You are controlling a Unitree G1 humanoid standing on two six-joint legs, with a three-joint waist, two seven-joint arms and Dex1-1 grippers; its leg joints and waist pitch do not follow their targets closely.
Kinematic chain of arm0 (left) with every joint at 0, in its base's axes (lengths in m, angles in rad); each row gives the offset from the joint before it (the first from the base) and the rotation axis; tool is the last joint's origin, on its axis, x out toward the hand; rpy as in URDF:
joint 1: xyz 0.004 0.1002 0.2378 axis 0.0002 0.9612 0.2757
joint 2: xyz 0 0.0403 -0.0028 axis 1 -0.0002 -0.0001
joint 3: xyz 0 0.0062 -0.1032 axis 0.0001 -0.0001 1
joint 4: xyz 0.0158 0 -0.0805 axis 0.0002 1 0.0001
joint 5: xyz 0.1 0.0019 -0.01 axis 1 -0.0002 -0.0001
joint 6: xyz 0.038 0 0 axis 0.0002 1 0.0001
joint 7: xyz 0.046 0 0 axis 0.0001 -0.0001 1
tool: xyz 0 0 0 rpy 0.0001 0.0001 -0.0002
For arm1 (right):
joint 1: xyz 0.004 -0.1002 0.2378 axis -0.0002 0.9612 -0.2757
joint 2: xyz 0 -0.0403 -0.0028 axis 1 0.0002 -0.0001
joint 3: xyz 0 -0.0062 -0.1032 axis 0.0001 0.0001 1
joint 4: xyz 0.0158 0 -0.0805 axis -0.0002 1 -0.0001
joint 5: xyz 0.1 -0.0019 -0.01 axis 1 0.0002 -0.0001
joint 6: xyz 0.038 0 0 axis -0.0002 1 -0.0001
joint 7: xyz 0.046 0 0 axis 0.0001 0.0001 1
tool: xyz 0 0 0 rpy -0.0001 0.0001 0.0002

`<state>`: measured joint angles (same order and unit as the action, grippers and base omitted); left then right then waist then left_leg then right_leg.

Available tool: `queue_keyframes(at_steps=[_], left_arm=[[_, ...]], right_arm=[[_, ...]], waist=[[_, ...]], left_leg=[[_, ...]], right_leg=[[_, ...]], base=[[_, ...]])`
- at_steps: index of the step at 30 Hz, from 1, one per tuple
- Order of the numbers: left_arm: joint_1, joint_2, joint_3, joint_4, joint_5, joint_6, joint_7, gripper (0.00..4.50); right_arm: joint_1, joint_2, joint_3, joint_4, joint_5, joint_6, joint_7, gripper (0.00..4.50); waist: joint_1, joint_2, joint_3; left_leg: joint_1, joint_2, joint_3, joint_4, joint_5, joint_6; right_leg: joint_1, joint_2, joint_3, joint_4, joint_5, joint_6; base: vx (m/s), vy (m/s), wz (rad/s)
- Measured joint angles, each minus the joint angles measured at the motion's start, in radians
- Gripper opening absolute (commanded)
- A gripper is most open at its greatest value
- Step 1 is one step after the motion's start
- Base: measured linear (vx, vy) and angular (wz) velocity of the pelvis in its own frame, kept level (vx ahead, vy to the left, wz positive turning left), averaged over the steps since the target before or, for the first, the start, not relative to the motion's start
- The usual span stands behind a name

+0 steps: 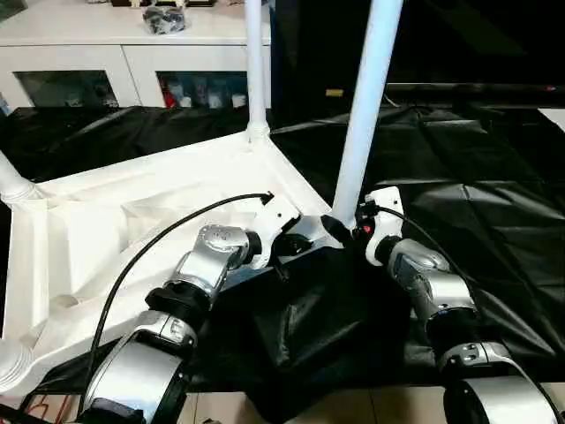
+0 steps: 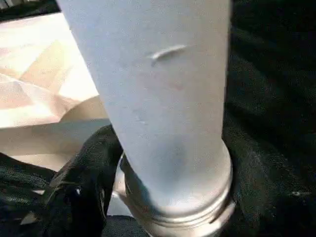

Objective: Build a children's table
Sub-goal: Rotate leg to tighten

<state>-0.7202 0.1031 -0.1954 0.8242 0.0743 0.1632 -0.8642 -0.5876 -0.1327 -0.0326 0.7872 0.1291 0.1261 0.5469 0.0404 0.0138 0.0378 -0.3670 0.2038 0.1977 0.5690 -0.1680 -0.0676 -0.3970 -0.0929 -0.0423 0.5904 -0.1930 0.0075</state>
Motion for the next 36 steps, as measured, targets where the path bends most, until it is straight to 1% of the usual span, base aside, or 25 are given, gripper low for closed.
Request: queue_keyframes(at_steps=[2, 3, 6, 10, 12, 14, 18, 20, 21, 23, 27, 31, 36], left_arm=[[0.004, 0.010, -0.007, -0.009, 0.000, -0.009, -0.027, 0.00], [0.010, 0.019, -0.012, -0.020, -0.003, -0.016, -0.056, 0.00], [0.022, 0.044, -0.019, -0.045, -0.014, -0.029, -0.133, 0.00], [0.042, 0.091, -0.038, -0.079, -0.037, -0.052, -0.248, 0.00], [0.045, 0.107, -0.049, -0.086, -0.039, -0.062, -0.295, 0.00], [0.050, 0.120, -0.060, -0.098, -0.042, -0.064, -0.347, 0.00], [0.059, 0.146, -0.079, -0.114, -0.048, -0.075, -0.426, 0.00], [0.064, 0.154, -0.085, -0.121, -0.051, -0.077, -0.448, 0.00], [0.065, 0.157, -0.087, -0.122, -0.051, -0.077, -0.456, 0.00], [0.065, 0.161, -0.089, -0.122, -0.051, -0.079, -0.468, 0.00], [0.065, 0.163, -0.091, -0.122, -0.051, -0.081, -0.482, 0.00], [0.065, 0.162, -0.091, -0.122, -0.055, -0.081, -0.484, 0.00], [0.061, 0.143, -0.084, -0.101, -0.055, -0.083, -0.443, 0.00]], right_arm=[[0.006, -0.017, 0.014, -0.009, -0.006, -0.016, 0.047, 3.67], [0.018, -0.040, 0.029, -0.025, -0.005, -0.023, 0.097, 3.67], [0.044, -0.088, 0.043, -0.059, -0.003, -0.039, 0.228, 3.67], [0.083, -0.168, 0.082, -0.120, 0.018, -0.042, 0.425, 3.67], [0.088, -0.190, 0.102, -0.132, 0.022, -0.040, 0.494, 3.67], [0.099, -0.209, 0.121, -0.160, 0.031, -0.025, 0.558, 3.67], [0.117, -0.230, 0.150, -0.204, 0.040, 0.010, 0.661, 3.67], [0.124, -0.238, 0.160, -0.225, 0.047, 0.029, 0.693, 3.67], [0.124, -0.241, 0.162, -0.229, 0.051, 0.040, 0.706, 3.42], [0.125, -0.245, 0.170, -0.236, 0.055, 0.051, 0.716, 3.42], [0.125, -0.249, 0.170, -0.238, 0.058, 0.065, 0.724, 3.03], [0.127, -0.252, 0.169, -0.251, 0.058, 0.082, 0.724, 2.74], [0.136, -0.244, 0.148, -0.252, 0.058, 0.090, 0.684, 2.65]], waist=[[0.001, 0.000, 0.000], [0.002, 0.000, 0.000], [0.010, -0.001, 0.000], [0.030, -0.001, 0.000], [0.042, -0.001, 0.001], [0.050, -0.001, 0.001], [0.054, -0.002, 0.001], [0.054, -0.002, 0.001], [0.054, -0.002, 0.001], [0.054, -0.002, 0.002], [0.056, -0.002, 0.001], [0.058, -0.002, 0.001], [0.064, -0.002, 0.001]], left_leg=[[-0.001, 0.000, 0.000, 0.000, 0.000, 0.000], [-0.001, 0.000, 0.000, 0.000, 0.000, 0.000], [-0.002, 0.001, 0.000, -0.001, 0.000, 0.000], [-0.004, 0.004, 0.001, -0.005, -0.001, 0.002], [-0.004, 0.004, 0.001, -0.005, 0.001, 0.004], [-0.005, 0.004, 0.001, -0.005, 0.001, 0.004], [-0.005, 0.004, 0.003, -0.002, -0.001, 0.001], [-0.004, 0.004, 0.003, -0.001, -0.001, 0.001], [-0.004, 0.004, 0.003, 0.000, -0.001, 0.001], [-0.004, 0.003, 0.003, 0.000, -0.001, 0.001], [-0.004, 0.004, 0.003, 0.000, -0.001, 0.001], [-0.005, 0.004, 0.003, 0.000, -0.001, 0.001], [-0.004, 0.003, 0.003, 0.000, -0.001, 0.001]], right_leg=[[0.000, 0.000, 0.000, 0.000, 0.001, -0.001], [0.000, 0.000, 0.000, 0.000, 0.002, -0.002], [-0.001, 0.000, -0.001, 0.003, 0.006, -0.005], [-0.005, 0.002, -0.005, 0.004, 0.002, -0.002], [-0.006, 0.002, -0.006, 0.005, 0.001, -0.003], [-0.006, 0.002, -0.006, 0.005, 0.001, -0.003], [-0.004, 0.000, -0.004, 0.005, 0.002, -0.003], [-0.002, 0.000, -0.003, 0.005, 0.002, -0.004], [-0.002, 0.000, -0.003, 0.005, 0.002, -0.004], [-0.002, 0.000, -0.002, 0.005, 0.002, -0.004], [-0.001, 0.000, -0.003, 0.005, 0.002, -0.004], [-0.002, 0.000, -0.003, 0.005, 0.002, -0.004], [-0.001, 0.000, -0.002, 0.006, 0.002, -0.004]], base=[[0.000, 0.000, 0.00], [0.000, 0.000, 0.00], [0.055, -0.009, 0.02], [0.042, -0.013, 0.01], [0.000, 0.000, 0.00], [0.000, 0.000, 0.00], [0.000, 0.000, 0.00], [0.000, 0.000, 0.00], [0.000, 0.000, 0.00], [0.000, 0.000, 0.00], [0.000, 0.000, 0.00], [0.000, 0.000, 0.00], [0.000, 0.000, 0.00]])
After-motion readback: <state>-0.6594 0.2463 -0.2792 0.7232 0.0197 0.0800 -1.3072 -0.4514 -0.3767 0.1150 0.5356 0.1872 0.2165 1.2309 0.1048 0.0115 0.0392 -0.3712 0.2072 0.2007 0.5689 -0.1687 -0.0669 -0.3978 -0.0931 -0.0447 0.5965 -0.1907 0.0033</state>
